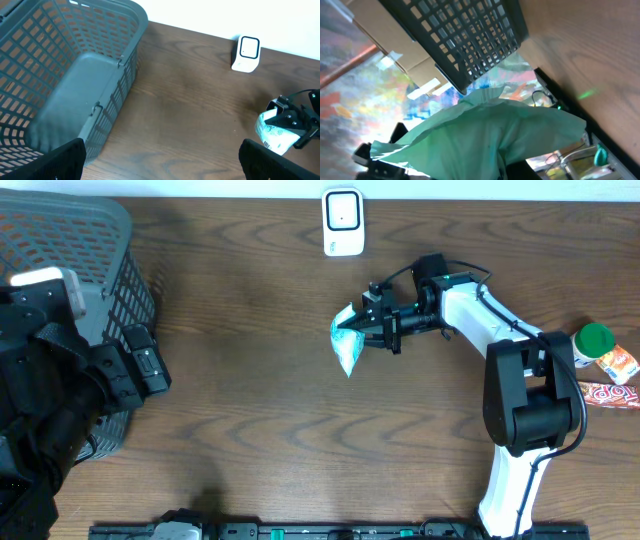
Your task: Scan the item barcode
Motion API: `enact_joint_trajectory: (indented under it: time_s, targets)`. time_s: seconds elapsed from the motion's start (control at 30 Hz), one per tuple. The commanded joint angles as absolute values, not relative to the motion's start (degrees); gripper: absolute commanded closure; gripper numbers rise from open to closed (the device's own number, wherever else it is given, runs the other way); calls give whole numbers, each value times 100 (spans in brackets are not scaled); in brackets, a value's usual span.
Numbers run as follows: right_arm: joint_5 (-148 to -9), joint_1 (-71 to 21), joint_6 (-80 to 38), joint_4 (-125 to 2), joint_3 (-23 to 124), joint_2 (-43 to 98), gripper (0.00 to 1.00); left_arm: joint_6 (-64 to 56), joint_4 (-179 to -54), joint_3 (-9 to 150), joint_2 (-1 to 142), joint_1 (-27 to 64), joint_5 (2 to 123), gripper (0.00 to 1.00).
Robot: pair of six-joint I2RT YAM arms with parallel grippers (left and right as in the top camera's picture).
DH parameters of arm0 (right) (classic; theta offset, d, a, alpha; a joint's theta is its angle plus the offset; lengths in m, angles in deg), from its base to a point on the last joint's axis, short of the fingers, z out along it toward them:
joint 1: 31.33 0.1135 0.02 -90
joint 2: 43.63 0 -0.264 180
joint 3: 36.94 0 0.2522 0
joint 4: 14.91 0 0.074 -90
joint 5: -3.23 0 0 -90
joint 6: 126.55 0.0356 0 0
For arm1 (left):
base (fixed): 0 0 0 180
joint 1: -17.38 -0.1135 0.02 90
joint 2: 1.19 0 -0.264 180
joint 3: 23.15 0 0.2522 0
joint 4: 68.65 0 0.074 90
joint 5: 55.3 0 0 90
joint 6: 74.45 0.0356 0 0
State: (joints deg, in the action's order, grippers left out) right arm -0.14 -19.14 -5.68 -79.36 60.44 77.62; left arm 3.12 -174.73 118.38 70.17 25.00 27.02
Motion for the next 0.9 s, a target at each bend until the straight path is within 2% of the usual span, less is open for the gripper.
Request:
enact_joint_trajectory:
  time_s: [0.0,0.2,0.47,0.6,0.73,0.87]
  targets:
    - [270,-1918,-629,-8179,6053,7799,99,277,-17919,11834,6990,2517,2649,2]
    - [270,-1813,-496,-8758,6053,7799,99,280,-17919,11834,6990,2519,2649,2]
    - [270,-1877,-612,-10181,6050,7799,99,277,-17919,11834,6990,2519,2649,2]
    - [270,-1958,-116,-10776,6050,7799,99,277,-17919,11834,6990,2519,2649,2]
    - [52,-2159,481,-10857,6050,7799,99,277,-17919,11834,6990,2517,2649,2]
    - [-396,-2384,416,-11320,6050,7799,98,277,-17919,11834,6990,2519,2649,2]
